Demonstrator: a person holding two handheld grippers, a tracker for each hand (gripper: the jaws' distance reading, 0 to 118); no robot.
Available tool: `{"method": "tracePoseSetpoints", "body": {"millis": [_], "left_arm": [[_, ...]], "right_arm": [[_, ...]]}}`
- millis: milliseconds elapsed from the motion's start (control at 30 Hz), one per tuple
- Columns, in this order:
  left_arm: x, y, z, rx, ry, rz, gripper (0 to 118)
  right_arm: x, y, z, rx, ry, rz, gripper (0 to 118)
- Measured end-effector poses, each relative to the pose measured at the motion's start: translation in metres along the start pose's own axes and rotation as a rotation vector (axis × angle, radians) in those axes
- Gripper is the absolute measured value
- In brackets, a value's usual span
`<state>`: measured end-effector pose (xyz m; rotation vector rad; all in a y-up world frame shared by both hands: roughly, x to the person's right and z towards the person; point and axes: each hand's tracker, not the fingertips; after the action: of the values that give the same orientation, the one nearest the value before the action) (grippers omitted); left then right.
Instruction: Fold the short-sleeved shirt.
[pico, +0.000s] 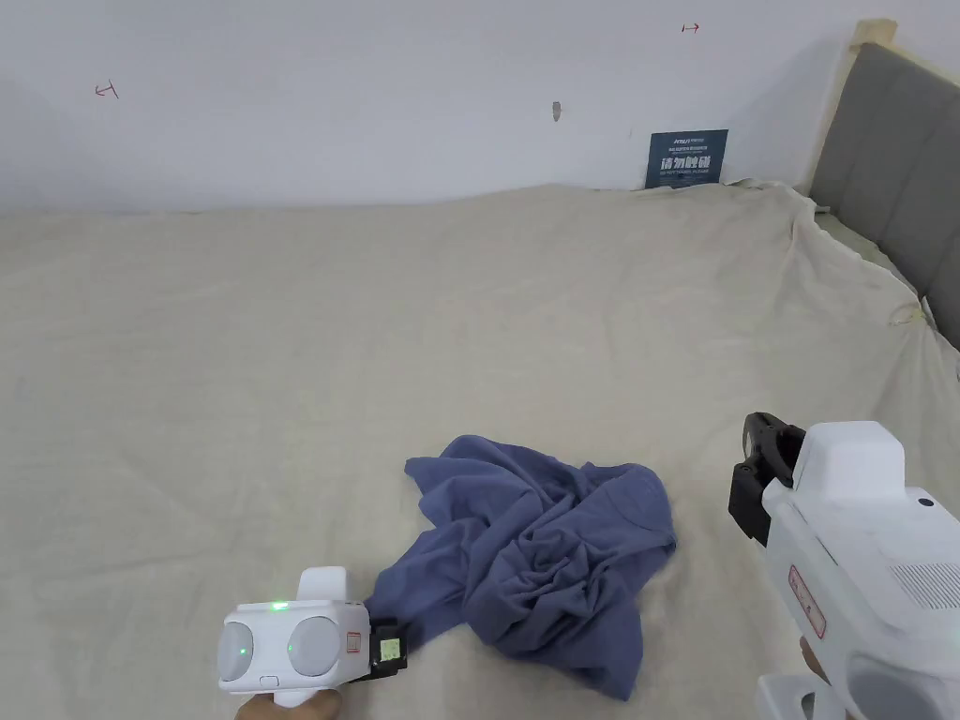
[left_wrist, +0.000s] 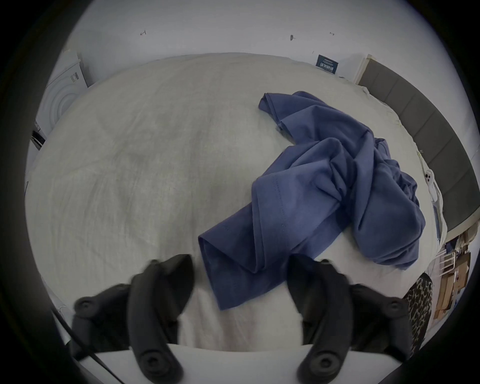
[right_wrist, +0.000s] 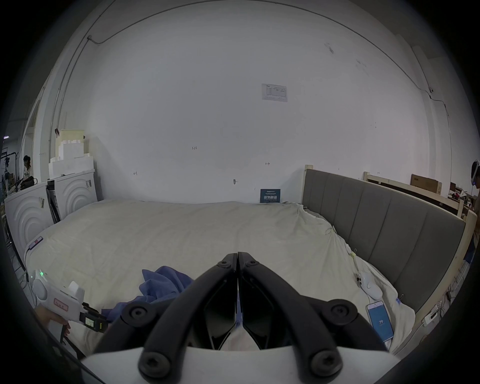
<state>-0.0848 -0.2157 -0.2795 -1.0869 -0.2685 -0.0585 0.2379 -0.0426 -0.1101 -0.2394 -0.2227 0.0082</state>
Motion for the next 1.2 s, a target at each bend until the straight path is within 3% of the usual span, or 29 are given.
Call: {"method": "tracePoseSetpoints", "body": {"millis": [67,167,200,367,533,600,633,700,733,833,1067,1167,1200], "left_arm": [[0.005,-0.001,-0.002,-0.022,0.064,-0.026,53],[0.010,-0.003,0.002,0.003,0.029,-0.083,10],[0.011,-0.003,0.003,0.020,0.006,-0.092,4],[0.003,-0.001,0.015,0.060,-0.061,-0.046,3],[-0.007,0.008,0.044,0.110,-0.121,-0.017,3],[-0.011,0.013,0.051,0.133,-0.139,-0.008,3],[-0.012,0.015,0.054,0.143,-0.146,-0.008,3],[-0.013,0.019,0.058,0.159,-0.156,-0.008,3],[-0.014,0.021,0.059,0.166,-0.162,-0.008,3],[-0.016,0.025,0.062,0.181,-0.187,-0.008,3],[-0.019,0.030,0.056,0.177,-0.205,-0.016,3],[-0.021,0.030,0.052,0.169,-0.210,-0.006,3],[-0.021,0.029,0.052,0.168,-0.212,-0.004,3]], "right_arm": [[0.001,-0.001,-0.001,-0.007,-0.001,0.002,0],[0.003,-0.004,-0.005,-0.016,-0.003,0.001,0],[0.003,-0.004,-0.007,-0.022,-0.002,0.001,0],[0.006,-0.010,-0.031,-0.090,0.013,0.000,0],[0.008,-0.021,-0.087,-0.266,0.032,0.038,1],[0.010,-0.029,-0.116,-0.345,0.050,0.013,5],[0.011,-0.034,-0.129,-0.373,0.065,-0.005,15],[0.012,-0.043,-0.161,-0.453,0.059,-0.001,57],[0.011,-0.048,-0.172,-0.450,0.051,-0.005,70],[0.008,-0.060,-0.208,-0.526,0.046,0.004,87],[0.003,-0.099,-0.280,-0.690,0.044,0.018,85],[0.000,-0.114,-0.296,-0.751,0.059,0.007,75],[0.001,-0.123,-0.301,-0.766,0.062,-0.003,67]]}}
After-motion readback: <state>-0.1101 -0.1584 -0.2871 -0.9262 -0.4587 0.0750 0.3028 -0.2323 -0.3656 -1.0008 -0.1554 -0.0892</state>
